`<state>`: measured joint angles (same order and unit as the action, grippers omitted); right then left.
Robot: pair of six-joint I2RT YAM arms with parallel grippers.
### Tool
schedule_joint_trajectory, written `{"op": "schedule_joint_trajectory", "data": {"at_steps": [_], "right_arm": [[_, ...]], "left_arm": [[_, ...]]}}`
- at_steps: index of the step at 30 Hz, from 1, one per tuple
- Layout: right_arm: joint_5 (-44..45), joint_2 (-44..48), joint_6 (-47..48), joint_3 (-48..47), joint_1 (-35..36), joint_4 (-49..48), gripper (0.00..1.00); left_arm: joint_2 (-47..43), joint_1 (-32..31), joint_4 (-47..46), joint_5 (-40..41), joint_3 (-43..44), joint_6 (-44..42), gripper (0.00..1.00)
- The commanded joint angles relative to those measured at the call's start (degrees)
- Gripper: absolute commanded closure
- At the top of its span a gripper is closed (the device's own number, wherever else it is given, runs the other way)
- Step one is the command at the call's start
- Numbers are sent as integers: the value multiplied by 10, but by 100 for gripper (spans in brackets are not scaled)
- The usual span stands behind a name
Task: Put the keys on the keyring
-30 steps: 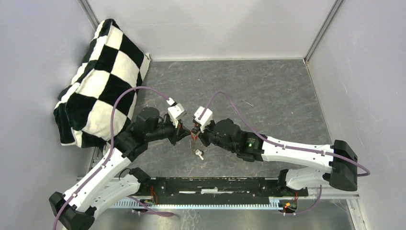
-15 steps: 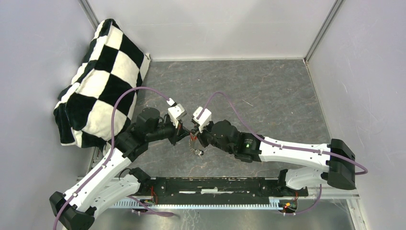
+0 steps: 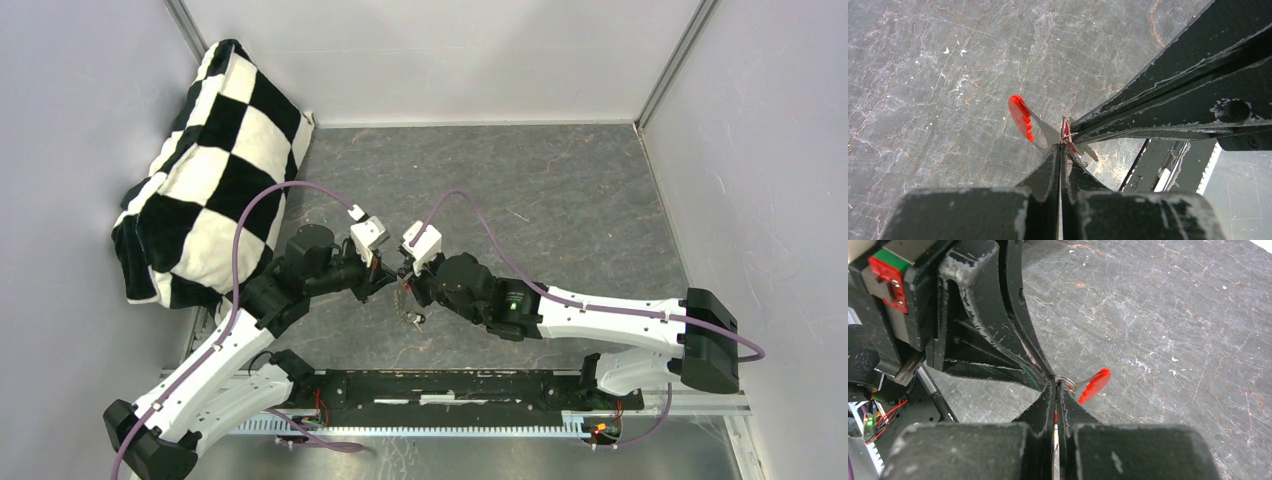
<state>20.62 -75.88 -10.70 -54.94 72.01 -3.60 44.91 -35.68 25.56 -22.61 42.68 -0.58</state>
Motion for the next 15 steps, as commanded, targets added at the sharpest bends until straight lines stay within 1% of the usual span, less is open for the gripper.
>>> {"op": "schedule_joint_trajectory", "data": {"at_steps": [1, 15], "right_arm": [[48, 1, -20, -21, 3, -16, 100], [58, 5, -33, -21, 2, -5, 100]], "left_arm": [[-8, 2, -36, -18, 0, 15, 98], [-28, 2, -36, -23, -6, -27, 98]]}}
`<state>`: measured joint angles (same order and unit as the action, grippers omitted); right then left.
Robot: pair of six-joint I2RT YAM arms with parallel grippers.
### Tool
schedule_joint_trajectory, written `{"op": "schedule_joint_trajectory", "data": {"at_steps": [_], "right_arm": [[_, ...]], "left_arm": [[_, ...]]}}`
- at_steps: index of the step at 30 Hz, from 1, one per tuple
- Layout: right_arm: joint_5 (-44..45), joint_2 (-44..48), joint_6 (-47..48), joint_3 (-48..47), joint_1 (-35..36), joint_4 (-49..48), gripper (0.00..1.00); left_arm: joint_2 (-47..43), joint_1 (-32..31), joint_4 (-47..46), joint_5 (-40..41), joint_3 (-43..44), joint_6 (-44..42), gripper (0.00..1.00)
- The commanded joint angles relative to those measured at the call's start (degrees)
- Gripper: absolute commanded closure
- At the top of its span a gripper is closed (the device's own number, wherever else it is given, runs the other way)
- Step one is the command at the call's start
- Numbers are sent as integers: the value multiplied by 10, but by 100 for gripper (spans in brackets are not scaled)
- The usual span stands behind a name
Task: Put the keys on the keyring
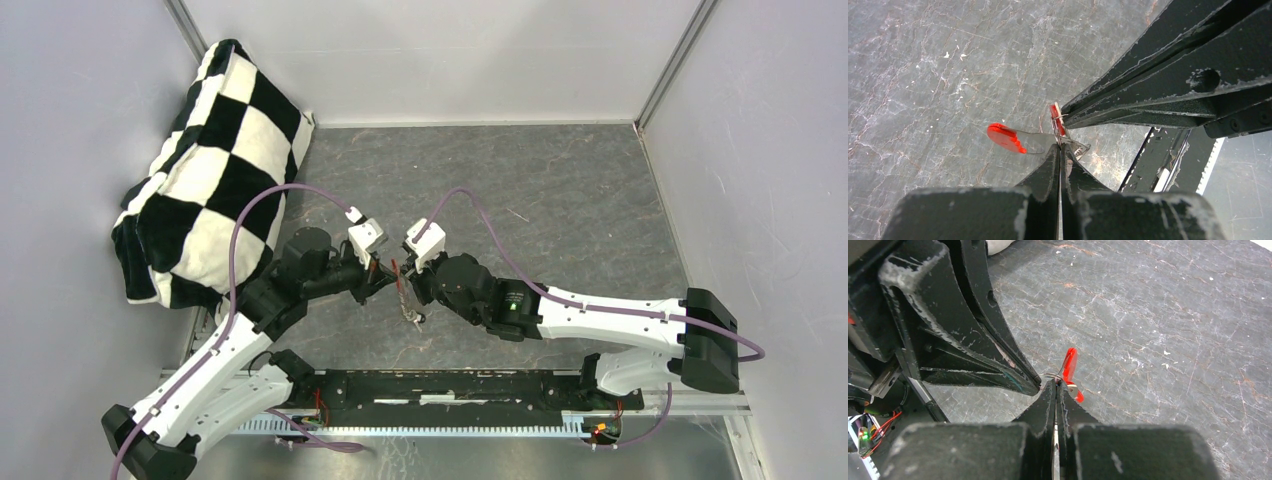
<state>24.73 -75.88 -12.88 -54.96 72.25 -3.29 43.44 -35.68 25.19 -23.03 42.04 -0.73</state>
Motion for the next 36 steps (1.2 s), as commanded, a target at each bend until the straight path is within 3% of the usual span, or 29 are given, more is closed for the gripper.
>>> {"op": "schedule_joint_trajectory", "data": {"at_steps": [1, 10, 19, 30, 36], "right_arm": [[16, 6, -13, -20, 0, -8, 100], [10, 34, -19, 2, -4, -17, 100], [-63, 75, -27, 47, -34, -65, 100], [-194, 137, -73, 138, -100, -189, 100], [-235, 171, -90, 183, -119, -247, 100]], "left_arm": [[-15, 2, -33, -20, 0, -28, 98], [-40, 2, -59, -18, -13, -52, 98], [-49, 2, -95, -29, -9, -64, 98], [-40, 2, -145, -133, 15, -96, 98], [-26, 2, -139, -141, 23, -109, 98]]}}
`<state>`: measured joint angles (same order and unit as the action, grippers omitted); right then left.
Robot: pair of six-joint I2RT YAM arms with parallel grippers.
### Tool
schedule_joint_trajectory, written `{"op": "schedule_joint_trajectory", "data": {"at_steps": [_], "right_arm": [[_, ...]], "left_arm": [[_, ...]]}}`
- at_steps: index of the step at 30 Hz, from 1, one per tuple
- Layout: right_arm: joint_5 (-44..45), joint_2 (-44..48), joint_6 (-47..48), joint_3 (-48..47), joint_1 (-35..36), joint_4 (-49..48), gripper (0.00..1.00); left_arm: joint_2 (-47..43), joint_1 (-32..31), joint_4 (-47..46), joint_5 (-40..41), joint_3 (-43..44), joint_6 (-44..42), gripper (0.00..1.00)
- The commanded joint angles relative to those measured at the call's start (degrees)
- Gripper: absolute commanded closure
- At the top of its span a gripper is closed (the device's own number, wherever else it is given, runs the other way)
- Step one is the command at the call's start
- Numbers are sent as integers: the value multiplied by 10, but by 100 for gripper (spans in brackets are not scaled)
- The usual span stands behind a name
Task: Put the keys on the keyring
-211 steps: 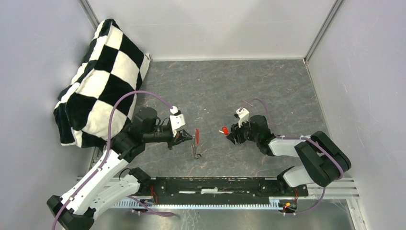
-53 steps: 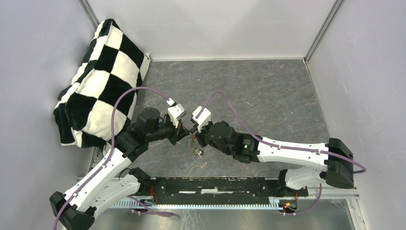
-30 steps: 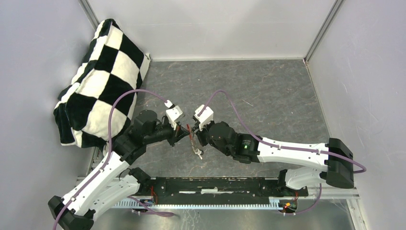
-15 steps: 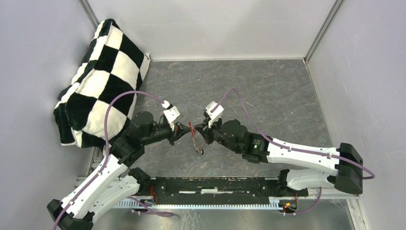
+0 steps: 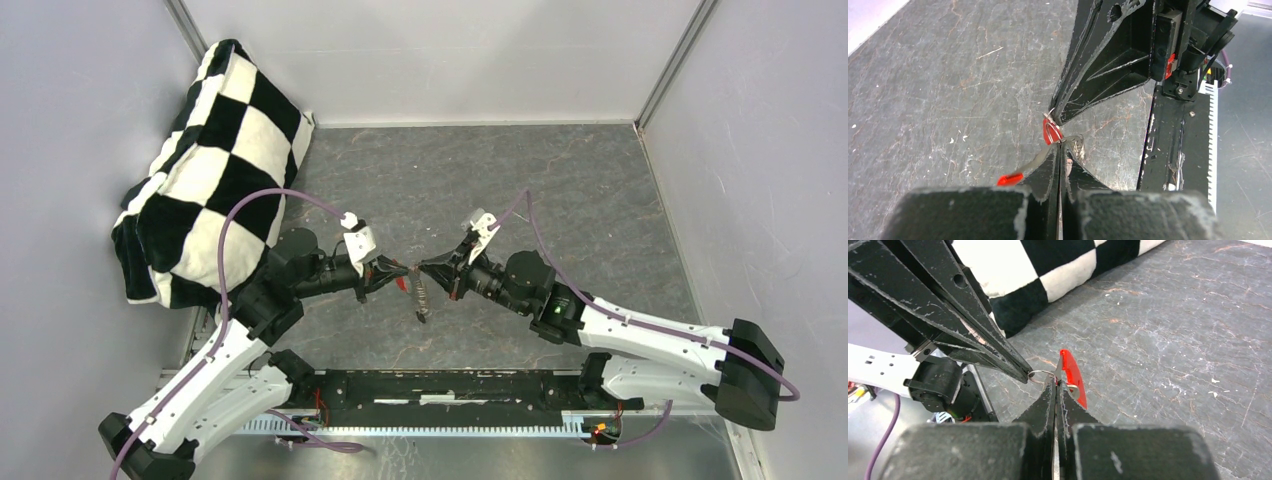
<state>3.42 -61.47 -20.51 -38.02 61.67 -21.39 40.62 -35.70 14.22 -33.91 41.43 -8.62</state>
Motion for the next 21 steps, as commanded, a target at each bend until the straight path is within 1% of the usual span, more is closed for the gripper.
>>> {"op": "schedule_joint_trajectory", "data": {"at_steps": [1, 13, 14, 16, 18, 21], "right_arm": [[-22, 31, -13, 17, -14, -68, 100], [-24, 40, -10, 21, -16, -70, 100], [-26, 38, -8, 18, -16, -68, 100], [-29, 34, -6, 13, -16, -65, 100], [-33, 30, -4, 9, -16, -64, 100], [-33, 23, -5, 5, -16, -64, 100]], "left_arm": [[3, 2, -25, -28, 30, -31, 98], [13, 2, -6, 2, 19, -3, 98], [17, 2, -7, 5, 19, 3, 96], [31, 2, -2, 0, 25, 18, 85], [50, 2, 4, -25, 33, 32, 75], [74, 2, 6, -33, 38, 56, 68]]}}
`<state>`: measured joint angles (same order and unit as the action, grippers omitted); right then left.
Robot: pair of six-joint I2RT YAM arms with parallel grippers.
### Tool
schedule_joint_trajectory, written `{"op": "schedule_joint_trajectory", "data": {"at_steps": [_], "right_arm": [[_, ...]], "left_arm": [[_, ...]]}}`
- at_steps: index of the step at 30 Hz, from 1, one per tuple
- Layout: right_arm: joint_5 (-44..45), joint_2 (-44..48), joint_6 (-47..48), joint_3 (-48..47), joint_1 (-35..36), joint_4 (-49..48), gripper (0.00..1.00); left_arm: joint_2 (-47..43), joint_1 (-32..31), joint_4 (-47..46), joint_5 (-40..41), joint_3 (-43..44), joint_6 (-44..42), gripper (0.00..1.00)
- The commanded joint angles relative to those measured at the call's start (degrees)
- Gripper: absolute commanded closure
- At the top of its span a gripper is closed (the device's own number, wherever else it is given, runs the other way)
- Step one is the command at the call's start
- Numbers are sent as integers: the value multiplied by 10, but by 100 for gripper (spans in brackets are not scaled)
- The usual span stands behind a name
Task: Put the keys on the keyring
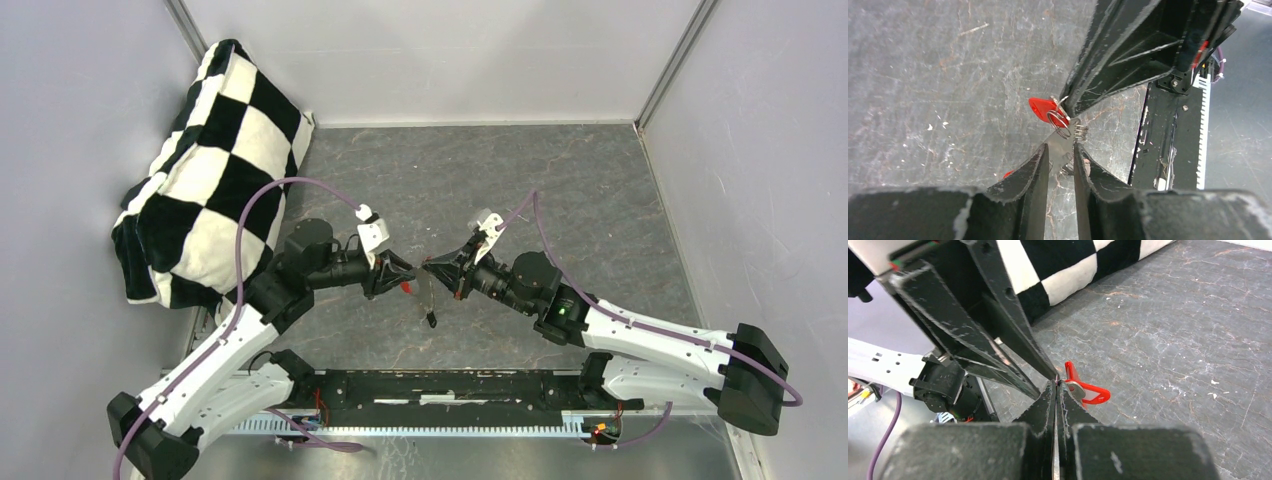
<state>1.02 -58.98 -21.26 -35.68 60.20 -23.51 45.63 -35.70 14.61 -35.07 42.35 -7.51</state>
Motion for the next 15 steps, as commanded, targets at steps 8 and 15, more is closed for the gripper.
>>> {"op": "schedule_joint_trajectory", "data": {"at_steps": [8, 15], "right_arm": [[-33, -11, 4, -18, -2, -45, 100], [-38, -15, 9, -21, -2, -44, 100]], "left_arm": [[42, 2, 11, -22, 50, 56, 66], [39, 2, 26, -40, 56, 47, 66]]}}
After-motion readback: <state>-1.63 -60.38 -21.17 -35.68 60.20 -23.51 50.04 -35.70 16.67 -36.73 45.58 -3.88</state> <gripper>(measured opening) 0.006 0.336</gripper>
